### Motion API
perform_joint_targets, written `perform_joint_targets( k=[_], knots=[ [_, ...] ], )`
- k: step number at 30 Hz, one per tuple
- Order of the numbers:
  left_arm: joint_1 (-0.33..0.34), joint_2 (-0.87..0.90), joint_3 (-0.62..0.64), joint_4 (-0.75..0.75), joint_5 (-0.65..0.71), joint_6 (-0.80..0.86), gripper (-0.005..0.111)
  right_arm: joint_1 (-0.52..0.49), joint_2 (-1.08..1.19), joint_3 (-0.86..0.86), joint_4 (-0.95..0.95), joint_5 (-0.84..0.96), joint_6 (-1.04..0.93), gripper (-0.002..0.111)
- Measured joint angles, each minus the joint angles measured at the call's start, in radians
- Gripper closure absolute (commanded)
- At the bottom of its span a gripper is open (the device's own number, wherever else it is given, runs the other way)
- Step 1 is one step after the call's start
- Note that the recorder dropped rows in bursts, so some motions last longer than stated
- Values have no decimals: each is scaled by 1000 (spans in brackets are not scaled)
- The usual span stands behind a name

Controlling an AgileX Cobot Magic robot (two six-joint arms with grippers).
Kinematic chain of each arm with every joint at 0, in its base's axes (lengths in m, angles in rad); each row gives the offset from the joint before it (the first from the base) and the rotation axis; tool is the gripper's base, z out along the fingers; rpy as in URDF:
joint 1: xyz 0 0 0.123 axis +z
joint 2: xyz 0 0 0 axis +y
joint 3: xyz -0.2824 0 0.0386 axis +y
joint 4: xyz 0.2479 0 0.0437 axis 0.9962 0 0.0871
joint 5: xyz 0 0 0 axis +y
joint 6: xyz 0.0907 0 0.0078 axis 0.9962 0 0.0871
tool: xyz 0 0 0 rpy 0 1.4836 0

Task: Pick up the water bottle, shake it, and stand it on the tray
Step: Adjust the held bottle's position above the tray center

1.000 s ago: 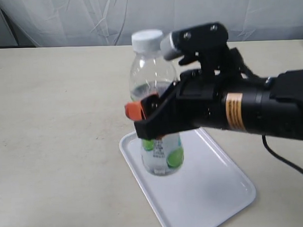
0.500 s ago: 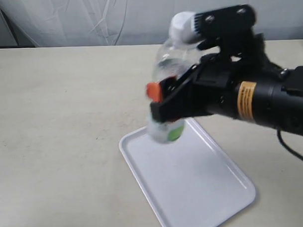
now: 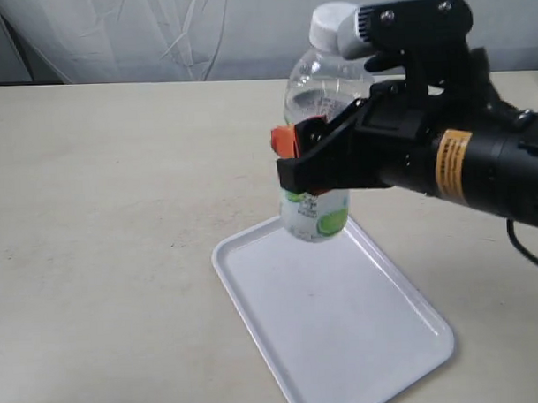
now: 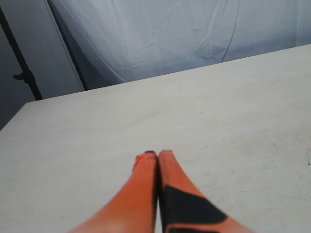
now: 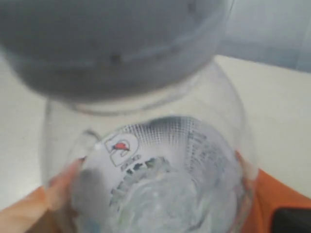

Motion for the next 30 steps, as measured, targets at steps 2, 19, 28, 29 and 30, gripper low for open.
perform_joint_targets(
  k=[2, 19, 28, 29, 30],
  knots=[
    [0, 0, 0, 0, 0, 0, 106, 0, -33, -19, -7, -52, -14, 109],
    [0, 0, 0, 0, 0, 0, 106, 7, -68, 77, 68, 63, -25, 109],
    [0, 0, 0, 0, 0, 0, 106, 6, -57, 141, -25, 51, -56, 109],
    [0, 0, 0, 0, 0, 0, 106, 6, -57, 150, -53, 79, -56, 109],
    [0, 0, 0, 0, 0, 0, 106, 6, -57, 156, -65, 97, -59, 109]
  ],
)
